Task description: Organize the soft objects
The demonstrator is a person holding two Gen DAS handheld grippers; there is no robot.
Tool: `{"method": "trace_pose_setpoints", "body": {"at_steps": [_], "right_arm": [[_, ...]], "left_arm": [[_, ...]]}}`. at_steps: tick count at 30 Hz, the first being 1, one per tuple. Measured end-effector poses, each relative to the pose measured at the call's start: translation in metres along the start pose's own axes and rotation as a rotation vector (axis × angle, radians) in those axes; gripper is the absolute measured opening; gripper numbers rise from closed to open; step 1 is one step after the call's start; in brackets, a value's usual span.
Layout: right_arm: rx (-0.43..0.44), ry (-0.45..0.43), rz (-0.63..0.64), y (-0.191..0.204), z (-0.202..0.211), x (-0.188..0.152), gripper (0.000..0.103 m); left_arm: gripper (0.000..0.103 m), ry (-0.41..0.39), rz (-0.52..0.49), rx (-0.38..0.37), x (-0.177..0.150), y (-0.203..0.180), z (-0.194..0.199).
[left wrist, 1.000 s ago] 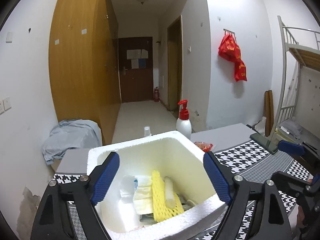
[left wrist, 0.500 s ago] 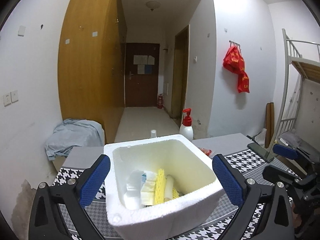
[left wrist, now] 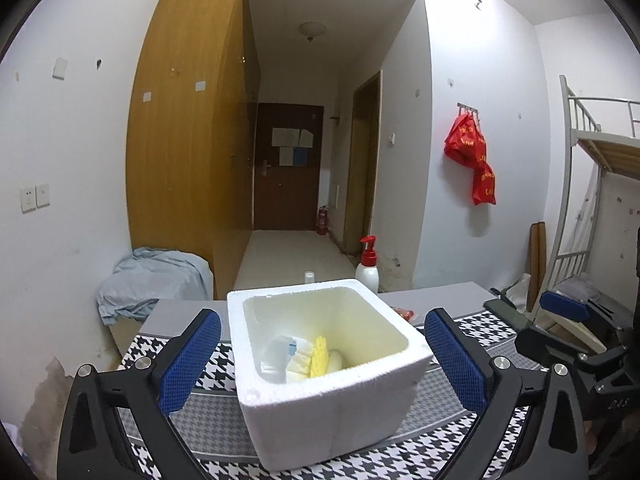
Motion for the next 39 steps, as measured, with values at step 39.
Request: {"method": "trace_pose_setpoints", "body": {"at_steps": [39], "right_arm": [[0.012, -0.136, 0.056, 0.025, 0.089, -0.032, 0.103]], "left_arm": [[0.102, -0.105, 0.013, 0.069, -0.021, -0.034, 0.094]]}}
Point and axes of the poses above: each gripper's, at about its wrist camera, not at the fingertips, and z roughly against the way its jaws point, y to its left, x to its top, the point moved 6 cm from there along -z, roughly the way its jaws point, and after that the axes turned 9 degrees about -z, right-handed, at the moved point
